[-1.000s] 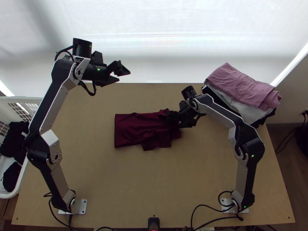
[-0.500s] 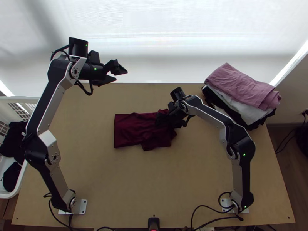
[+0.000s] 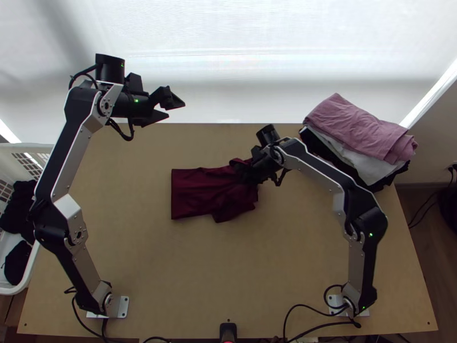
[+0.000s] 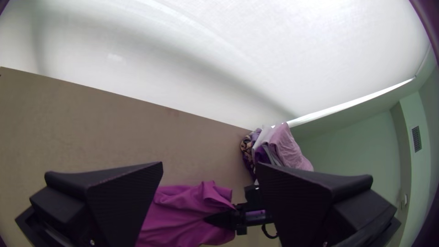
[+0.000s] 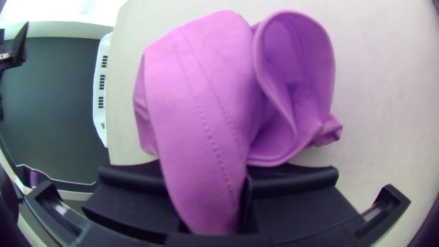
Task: Fold the t-shirt
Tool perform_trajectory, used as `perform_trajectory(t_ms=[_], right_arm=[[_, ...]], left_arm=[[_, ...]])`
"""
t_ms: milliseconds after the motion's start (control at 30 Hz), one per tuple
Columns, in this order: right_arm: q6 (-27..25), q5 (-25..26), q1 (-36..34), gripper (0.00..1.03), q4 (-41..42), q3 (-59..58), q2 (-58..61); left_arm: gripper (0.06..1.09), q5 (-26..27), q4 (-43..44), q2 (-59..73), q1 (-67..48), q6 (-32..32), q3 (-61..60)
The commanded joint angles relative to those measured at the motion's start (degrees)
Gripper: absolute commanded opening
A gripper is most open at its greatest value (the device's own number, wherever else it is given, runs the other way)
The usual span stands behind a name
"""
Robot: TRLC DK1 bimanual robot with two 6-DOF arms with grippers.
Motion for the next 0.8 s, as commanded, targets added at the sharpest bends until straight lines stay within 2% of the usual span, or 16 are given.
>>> perform_trajectory(t_ms=[0, 300, 433, 633, 767], right_arm=[[0.9, -0.4, -0.7, 0.03, -0.3, 3.8, -7.3], [6.4, -0.3, -3.4, 0.03, -5.0, 25.3, -8.8], [6.7, -0.2, -6.6, 0.03, -7.7, 37.6, -5.7], [7.3, 2.1, -13.2, 0.03, -1.6, 40.6, -5.3], [9.7, 5.6, -17.0, 0.03, 3.6, 40.6, -7.1]], left_arm=[[1.04, 0.5, -0.5, -1.9, 0.6, 0.3, 0.1], [1.04, 0.5, -0.5, -2.3, 1.7, 0.3, 0.1], [1.04, 0.6, -0.5, -2.7, 2.4, 0.4, 0.1], [1.04, 0.6, -0.6, -3.2, 3.1, 0.4, -0.2], [1.04, 0.6, -0.6, -3.6, 3.8, 0.4, -0.3]])
